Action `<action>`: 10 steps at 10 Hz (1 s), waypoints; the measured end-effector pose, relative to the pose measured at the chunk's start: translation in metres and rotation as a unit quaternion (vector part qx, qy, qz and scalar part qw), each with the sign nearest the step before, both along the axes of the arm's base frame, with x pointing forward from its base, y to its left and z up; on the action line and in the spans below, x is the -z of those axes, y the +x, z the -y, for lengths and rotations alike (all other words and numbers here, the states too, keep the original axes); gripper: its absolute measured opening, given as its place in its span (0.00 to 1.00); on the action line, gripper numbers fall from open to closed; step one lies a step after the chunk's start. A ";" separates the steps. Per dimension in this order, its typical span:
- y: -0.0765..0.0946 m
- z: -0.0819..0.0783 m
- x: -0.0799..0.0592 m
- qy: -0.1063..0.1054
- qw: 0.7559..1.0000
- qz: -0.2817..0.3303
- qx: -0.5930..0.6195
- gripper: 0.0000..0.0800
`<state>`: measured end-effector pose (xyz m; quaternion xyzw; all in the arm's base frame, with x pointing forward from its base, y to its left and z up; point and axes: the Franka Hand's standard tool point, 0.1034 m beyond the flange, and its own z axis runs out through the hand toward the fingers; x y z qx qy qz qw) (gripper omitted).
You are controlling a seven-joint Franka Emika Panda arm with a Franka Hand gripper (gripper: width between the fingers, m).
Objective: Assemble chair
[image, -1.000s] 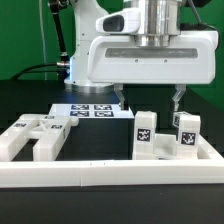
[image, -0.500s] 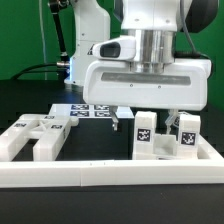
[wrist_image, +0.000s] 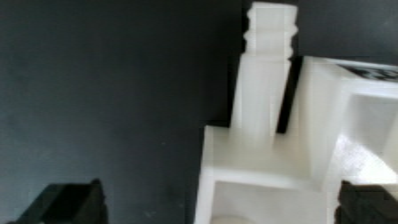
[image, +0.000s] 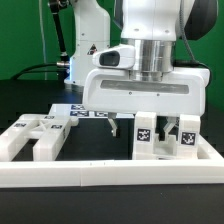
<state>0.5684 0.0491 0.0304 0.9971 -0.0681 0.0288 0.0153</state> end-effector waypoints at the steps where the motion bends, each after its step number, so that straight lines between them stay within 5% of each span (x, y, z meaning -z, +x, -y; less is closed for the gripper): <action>1: -0.001 0.002 0.001 0.001 1.000 -0.001 0.001 0.81; 8: -0.008 -0.004 0.017 -0.002 1.000 -0.008 0.000 0.81; 9: -0.008 -0.004 0.017 -0.002 1.000 -0.007 0.000 0.67; 10: -0.008 -0.004 0.017 -0.002 1.000 -0.007 0.000 0.67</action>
Offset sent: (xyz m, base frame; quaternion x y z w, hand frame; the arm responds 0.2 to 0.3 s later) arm 0.0024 0.0144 -0.0105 0.0354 0.0083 0.0194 0.9991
